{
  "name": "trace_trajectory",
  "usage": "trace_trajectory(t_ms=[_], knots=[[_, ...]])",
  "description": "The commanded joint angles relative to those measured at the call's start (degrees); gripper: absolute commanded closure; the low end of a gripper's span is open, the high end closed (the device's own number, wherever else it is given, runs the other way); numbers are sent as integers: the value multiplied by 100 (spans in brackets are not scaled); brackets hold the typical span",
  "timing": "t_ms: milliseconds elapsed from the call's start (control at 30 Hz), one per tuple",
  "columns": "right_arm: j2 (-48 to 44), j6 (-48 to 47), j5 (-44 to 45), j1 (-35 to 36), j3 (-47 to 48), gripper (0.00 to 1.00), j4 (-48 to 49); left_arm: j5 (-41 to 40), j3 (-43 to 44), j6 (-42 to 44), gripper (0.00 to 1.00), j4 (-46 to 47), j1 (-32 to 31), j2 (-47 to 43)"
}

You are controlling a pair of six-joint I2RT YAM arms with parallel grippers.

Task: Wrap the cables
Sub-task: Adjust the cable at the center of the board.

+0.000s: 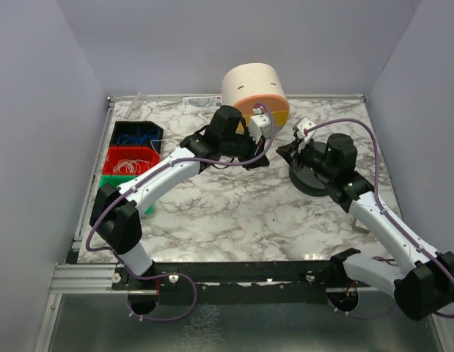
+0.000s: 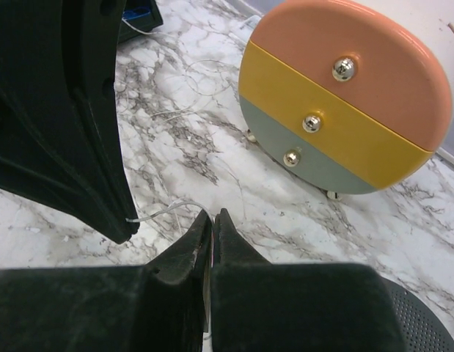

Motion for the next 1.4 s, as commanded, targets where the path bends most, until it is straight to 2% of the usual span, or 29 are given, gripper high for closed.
trace_trajectory(t_ms=[0,100,133,233,300,467,567,600,700,800,1000,1200,1367], knots=[[-30,165,277,-27,142,99,403,29,-165,-46,100,-86,-23,43],[-30,112,176,-25,114,99,335,-69,-83,-67,100,-86,-14,44],[-37,82,182,-19,76,99,338,-107,-39,-78,97,-88,-12,45],[-50,10,241,-26,-2,99,334,-137,108,-121,59,-97,57,-17],[-63,-6,326,-21,-34,99,336,-101,200,-149,43,-100,147,-111],[-149,-56,543,-29,-119,99,381,112,278,-114,19,-121,497,-475],[-209,-25,715,-28,-161,99,380,132,241,-105,12,-108,740,-735],[-243,-3,740,-28,-175,99,381,100,213,-105,6,-87,791,-798],[-269,37,798,-36,-135,99,301,-5,135,-83,4,-48,815,-845],[-315,5,1038,-69,88,99,-108,-451,220,60,1,-100,795,-762],[-940,-579,897,-279,281,99,-1630,-2516,743,1744,1,-563,107,-433],[-1880,-1595,-694,-297,313,99,-3975,-2856,1311,2346,1,-529,-172,224],[-2746,-2239,-613,-511,58,99,-4707,-3193,1598,2732,1,-324,-378,1071]])
